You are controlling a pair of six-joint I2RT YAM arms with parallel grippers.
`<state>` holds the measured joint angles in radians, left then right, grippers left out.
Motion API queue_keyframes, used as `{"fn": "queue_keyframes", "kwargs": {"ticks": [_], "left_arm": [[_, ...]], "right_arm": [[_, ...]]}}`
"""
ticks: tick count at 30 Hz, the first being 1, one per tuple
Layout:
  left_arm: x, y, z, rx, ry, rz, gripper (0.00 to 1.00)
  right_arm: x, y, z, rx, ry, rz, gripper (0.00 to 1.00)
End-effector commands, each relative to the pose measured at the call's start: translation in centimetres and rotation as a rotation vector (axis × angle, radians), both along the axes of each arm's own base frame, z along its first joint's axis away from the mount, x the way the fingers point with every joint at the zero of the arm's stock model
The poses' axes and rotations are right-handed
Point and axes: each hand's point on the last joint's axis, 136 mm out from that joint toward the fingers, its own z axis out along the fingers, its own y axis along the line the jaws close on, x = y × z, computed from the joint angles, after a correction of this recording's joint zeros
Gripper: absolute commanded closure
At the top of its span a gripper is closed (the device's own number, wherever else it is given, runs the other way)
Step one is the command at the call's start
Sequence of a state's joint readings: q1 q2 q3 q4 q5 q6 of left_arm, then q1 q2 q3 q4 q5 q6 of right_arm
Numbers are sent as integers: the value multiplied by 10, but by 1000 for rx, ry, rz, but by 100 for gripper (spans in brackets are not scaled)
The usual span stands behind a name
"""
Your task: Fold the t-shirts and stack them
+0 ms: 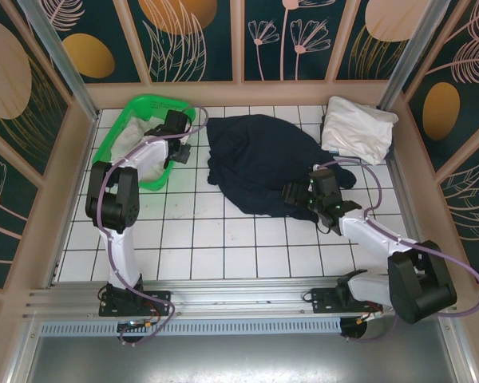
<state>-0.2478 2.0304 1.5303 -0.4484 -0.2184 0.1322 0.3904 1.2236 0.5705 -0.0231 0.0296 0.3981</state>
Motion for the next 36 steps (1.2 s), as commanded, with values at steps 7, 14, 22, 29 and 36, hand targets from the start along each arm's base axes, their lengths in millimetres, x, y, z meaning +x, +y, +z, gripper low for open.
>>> {"fn": "queue_keyframes", "kwargs": {"ticks": [7,14,22,29,36], "left_arm": [[53,84,23,60,-116,156,92],[64,120,18,59,-128,220,91],[75,133,21,31,-142,299,72],[75,115,63,-120,-190,315,26],[43,69,112,-355,-240,190,16]], "right_arm": [[11,-12,-1,-44,-7,-40,9],[13,-17,2,-79,10,-61,9],[19,-18,4,-95,16,-74,8],[28,-8,3,-111,20,-48,8],[29,-5,-17,-161,60,-52,10]]}}
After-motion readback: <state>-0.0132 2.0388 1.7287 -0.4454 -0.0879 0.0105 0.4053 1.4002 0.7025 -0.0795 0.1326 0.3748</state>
